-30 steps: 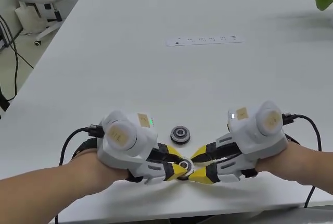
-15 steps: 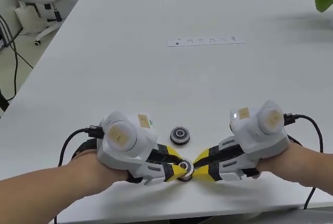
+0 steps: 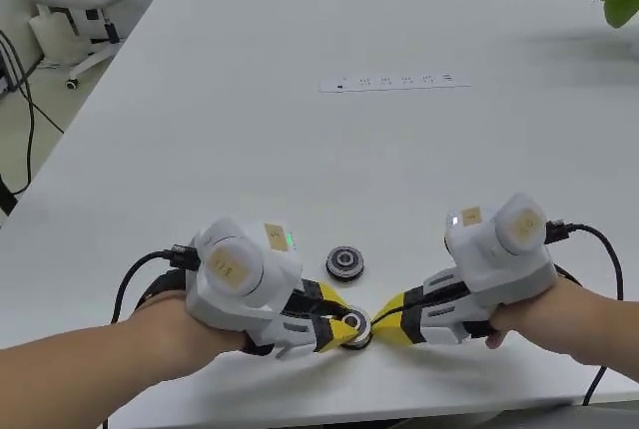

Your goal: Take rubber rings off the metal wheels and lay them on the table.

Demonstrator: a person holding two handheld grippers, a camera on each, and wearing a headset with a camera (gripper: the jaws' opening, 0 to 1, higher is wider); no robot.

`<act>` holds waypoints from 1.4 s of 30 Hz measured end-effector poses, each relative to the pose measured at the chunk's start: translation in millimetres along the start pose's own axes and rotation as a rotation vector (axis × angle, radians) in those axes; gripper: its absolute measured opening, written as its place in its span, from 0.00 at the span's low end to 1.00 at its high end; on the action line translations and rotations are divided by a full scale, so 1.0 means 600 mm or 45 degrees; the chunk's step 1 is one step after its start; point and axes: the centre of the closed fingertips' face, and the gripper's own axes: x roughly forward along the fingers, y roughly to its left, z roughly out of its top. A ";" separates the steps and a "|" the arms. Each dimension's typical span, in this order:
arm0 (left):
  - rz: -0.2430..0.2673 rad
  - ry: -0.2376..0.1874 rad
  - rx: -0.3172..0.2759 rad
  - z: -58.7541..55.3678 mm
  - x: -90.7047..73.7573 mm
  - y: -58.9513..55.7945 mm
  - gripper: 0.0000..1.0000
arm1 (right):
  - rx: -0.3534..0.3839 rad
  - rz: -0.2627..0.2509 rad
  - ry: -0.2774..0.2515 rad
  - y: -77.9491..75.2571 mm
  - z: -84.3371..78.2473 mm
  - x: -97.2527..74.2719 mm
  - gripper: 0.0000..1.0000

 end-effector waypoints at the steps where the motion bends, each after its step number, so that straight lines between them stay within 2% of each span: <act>1: 0.001 0.001 0.002 0.000 0.000 0.000 0.13 | 0.030 0.001 0.000 0.000 0.001 0.000 0.00; 7: 0.005 0.003 0.004 0.000 0.000 0.000 0.13 | 0.137 -0.010 -0.053 -0.009 0.008 -0.007 0.00; 8: 0.007 0.003 0.005 0.000 0.000 0.001 0.13 | 0.202 -0.004 -0.088 -0.011 0.014 -0.009 0.00; 10: 0.010 0.004 0.005 0.000 0.000 0.001 0.13 | 0.250 0.000 -0.113 -0.013 0.017 -0.012 0.00; 23: 0.032 0.022 0.007 0.000 0.001 0.001 0.12 | 0.274 0.021 -0.140 -0.006 0.026 -0.012 0.00; 42: 0.029 0.019 0.003 0.000 0.001 0.001 0.12 | 0.277 0.053 -0.156 0.005 0.033 -0.011 0.00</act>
